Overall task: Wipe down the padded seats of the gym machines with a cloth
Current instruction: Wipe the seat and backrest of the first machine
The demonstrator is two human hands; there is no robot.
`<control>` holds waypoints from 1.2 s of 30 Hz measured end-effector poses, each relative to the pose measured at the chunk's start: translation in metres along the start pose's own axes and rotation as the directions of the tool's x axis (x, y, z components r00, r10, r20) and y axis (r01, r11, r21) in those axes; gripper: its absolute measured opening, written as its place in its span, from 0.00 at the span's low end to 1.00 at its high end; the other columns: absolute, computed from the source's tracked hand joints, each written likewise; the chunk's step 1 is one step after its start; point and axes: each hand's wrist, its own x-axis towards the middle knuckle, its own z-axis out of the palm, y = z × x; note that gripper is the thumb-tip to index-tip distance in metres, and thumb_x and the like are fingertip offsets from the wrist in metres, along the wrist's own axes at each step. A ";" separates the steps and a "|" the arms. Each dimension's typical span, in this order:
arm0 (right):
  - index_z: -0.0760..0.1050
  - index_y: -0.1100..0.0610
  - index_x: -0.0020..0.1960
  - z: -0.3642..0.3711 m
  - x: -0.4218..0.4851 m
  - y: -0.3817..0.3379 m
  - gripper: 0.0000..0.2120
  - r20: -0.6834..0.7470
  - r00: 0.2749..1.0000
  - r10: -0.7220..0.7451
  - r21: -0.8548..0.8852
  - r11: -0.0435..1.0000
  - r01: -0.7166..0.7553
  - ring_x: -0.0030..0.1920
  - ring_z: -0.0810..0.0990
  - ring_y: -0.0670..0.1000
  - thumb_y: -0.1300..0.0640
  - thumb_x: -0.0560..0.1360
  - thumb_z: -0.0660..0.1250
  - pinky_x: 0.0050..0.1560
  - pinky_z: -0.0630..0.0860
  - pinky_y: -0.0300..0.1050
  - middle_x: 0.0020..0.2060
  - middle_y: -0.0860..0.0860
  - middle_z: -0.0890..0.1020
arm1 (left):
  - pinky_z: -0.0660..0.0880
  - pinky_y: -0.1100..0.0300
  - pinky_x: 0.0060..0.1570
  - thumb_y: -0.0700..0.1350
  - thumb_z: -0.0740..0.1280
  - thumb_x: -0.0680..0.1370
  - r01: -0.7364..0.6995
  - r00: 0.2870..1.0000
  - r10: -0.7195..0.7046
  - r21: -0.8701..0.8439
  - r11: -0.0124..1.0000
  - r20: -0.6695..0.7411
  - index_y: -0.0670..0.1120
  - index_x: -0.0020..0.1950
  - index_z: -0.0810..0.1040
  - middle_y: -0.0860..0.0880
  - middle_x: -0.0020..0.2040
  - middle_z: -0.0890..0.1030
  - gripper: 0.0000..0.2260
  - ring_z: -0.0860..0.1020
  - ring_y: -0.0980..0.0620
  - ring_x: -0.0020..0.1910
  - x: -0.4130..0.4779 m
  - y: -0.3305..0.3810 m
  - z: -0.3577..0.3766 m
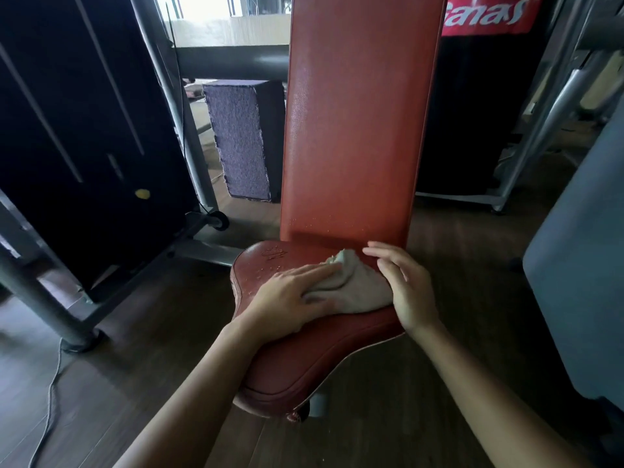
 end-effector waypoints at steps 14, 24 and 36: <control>0.71 0.54 0.75 0.066 0.022 -0.015 0.21 -0.007 0.943 0.332 -0.321 0.893 -0.317 0.74 0.67 0.50 0.52 0.83 0.60 0.76 0.61 0.45 0.73 0.51 0.72 | 0.50 0.60 0.76 0.56 0.52 0.82 -0.009 1.000 0.010 0.374 0.927 0.002 0.50 0.75 0.67 0.51 0.75 0.66 0.24 0.59 0.50 0.78 0.000 -0.036 -0.022; 0.69 0.46 0.75 0.087 0.024 -0.010 0.21 -0.137 0.929 0.345 -0.437 0.820 -0.369 0.78 0.62 0.48 0.46 0.83 0.58 0.78 0.59 0.53 0.76 0.45 0.69 | 0.64 0.53 0.73 0.58 0.53 0.85 -0.258 0.947 0.208 0.194 0.947 0.245 0.60 0.77 0.67 0.62 0.76 0.64 0.20 0.62 0.58 0.75 0.067 -0.113 -0.044; 0.58 0.51 0.81 0.099 0.036 -0.010 0.26 -0.148 0.843 0.517 -0.746 0.501 -0.439 0.81 0.49 0.47 0.45 0.85 0.52 0.78 0.47 0.45 0.81 0.47 0.59 | 0.60 0.63 0.73 0.60 0.55 0.84 -0.374 0.910 0.359 0.036 0.927 0.209 0.62 0.74 0.71 0.64 0.77 0.65 0.19 0.62 0.64 0.76 0.075 -0.145 -0.048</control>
